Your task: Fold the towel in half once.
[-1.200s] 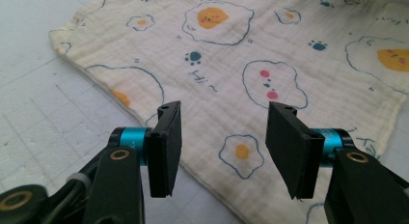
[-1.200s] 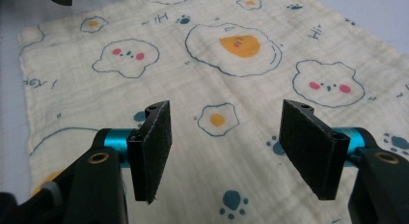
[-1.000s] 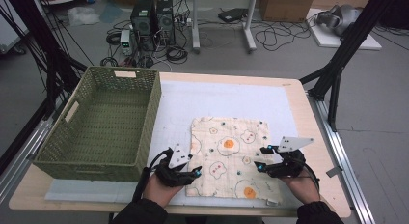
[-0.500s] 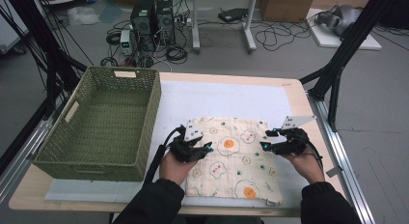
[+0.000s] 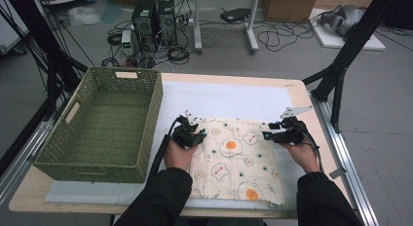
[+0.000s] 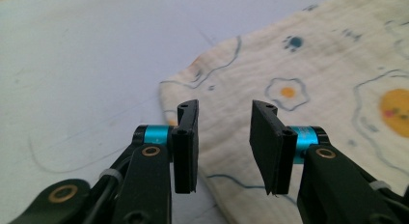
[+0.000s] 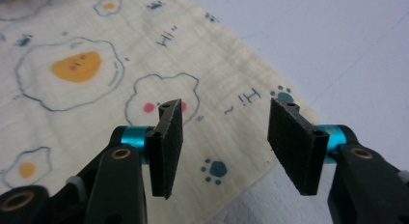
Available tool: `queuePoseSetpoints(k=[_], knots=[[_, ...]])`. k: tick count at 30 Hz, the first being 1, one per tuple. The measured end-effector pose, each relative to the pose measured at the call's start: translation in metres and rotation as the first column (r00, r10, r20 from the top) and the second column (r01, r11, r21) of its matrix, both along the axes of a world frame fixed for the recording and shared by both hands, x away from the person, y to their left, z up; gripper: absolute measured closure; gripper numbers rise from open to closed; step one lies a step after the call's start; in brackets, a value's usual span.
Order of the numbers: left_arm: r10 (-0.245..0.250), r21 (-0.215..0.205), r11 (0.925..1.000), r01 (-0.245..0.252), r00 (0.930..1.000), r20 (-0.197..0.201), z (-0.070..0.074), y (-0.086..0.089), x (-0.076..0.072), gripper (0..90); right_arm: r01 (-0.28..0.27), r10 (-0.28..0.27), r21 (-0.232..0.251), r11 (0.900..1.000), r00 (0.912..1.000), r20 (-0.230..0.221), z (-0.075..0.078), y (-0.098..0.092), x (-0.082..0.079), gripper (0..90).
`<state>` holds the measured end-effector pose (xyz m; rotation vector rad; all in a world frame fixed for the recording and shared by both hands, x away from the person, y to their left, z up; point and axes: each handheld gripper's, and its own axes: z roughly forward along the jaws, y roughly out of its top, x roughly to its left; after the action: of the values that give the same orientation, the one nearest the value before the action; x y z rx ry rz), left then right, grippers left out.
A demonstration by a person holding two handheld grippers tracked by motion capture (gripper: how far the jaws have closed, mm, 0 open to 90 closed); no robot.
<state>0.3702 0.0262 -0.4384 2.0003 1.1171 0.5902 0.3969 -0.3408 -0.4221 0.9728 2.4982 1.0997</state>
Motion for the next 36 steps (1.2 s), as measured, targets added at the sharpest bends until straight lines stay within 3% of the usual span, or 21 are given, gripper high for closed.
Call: queuePoseSetpoints(k=[3, 6, 9, 12, 14, 17, 22, 25, 31, 34, 36], knots=[[0.018, 0.003, 0.9998, -0.018, 0.9997, -0.017, -0.003, 0.002, 0.003, 66.4, 0.014, -0.014, -0.002, 1.0, 0.9999, -0.008, -0.005, 0.002, 0.003, 50.2], [0.029, 0.017, 0.9995, -0.028, 0.9991, -0.031, -0.007, 0.001, 0.006, 71.2, 0.025, -0.025, -0.037, 0.999, 0.9996, -0.015, -0.011, 0.007, 0.006, 54.3], [0.024, 0.018, 0.9996, -0.024, 0.9994, -0.023, -0.008, 0.0, 0.006, 79.4, 0.025, -0.026, -0.055, 0.998, 0.9993, -0.025, -0.018, 0.01, 0.009, 61.0], [0.023, 0.012, 0.9997, -0.022, 0.9993, -0.029, -0.008, 0.001, 0.006, 86.2, 0.042, -0.043, -0.009, 0.999, 0.9989, -0.018, -0.021, 0.009, 0.007, 75.8], [0.023, 0.007, 0.9997, -0.023, 0.9992, -0.033, -0.008, 0.002, 0.006, 87.4, 0.054, -0.053, 0.034, 0.998, 0.9978, -0.041, -0.023, 0.007, 0.006, 85.9], [0.017, 0.0, 0.9999, -0.017, 0.9995, -0.028, -0.006, 0.003, 0.005, 87.8, 0.059, -0.057, 0.048, 0.997, 0.9975, -0.041, -0.024, 0.006, 0.006, 87.9], [0.022, -0.044, 0.9988, -0.022, 0.9998, 0.001, 0.002, 0.005, 0.002, 87.8, 0.029, -0.028, 0.026, 0.999, 0.9989, -0.037, -0.017, 0.005, 0.003, 88.5], [0.011, -0.042, 0.9991, -0.01, 0.9997, 0.022, 0.006, 0.004, -0.002, 87.8, 0.015, -0.014, 0.041, 0.999, 0.9997, -0.021, -0.011, 0.002, -0.001, 88.5], [0.013, -0.065, 0.9978, -0.009, 0.9977, 0.066, 0.016, 0.011, -0.015, 87.8, -0.032, 0.031, 0.087, 0.996, 0.9995, 0.007, 0.007, 0.0, -0.015, 88.5], [0.003, -0.096, 0.9954, 0.002, 0.9985, 0.055, 0.018, 0.015, -0.023, 87.8, -0.061, 0.059, 0.106, 0.992, 0.998, 0.021, 0.013, 0.001, -0.026, 88.5], [-0.007, -0.091, 0.9958, 0.013, 0.9977, 0.068, 0.019, 0.015, -0.031, 87.8, -0.081, 0.079, 0.114, 0.99, 0.9965, 0.027, 0.016, 0.001, -0.034, 88.5]])
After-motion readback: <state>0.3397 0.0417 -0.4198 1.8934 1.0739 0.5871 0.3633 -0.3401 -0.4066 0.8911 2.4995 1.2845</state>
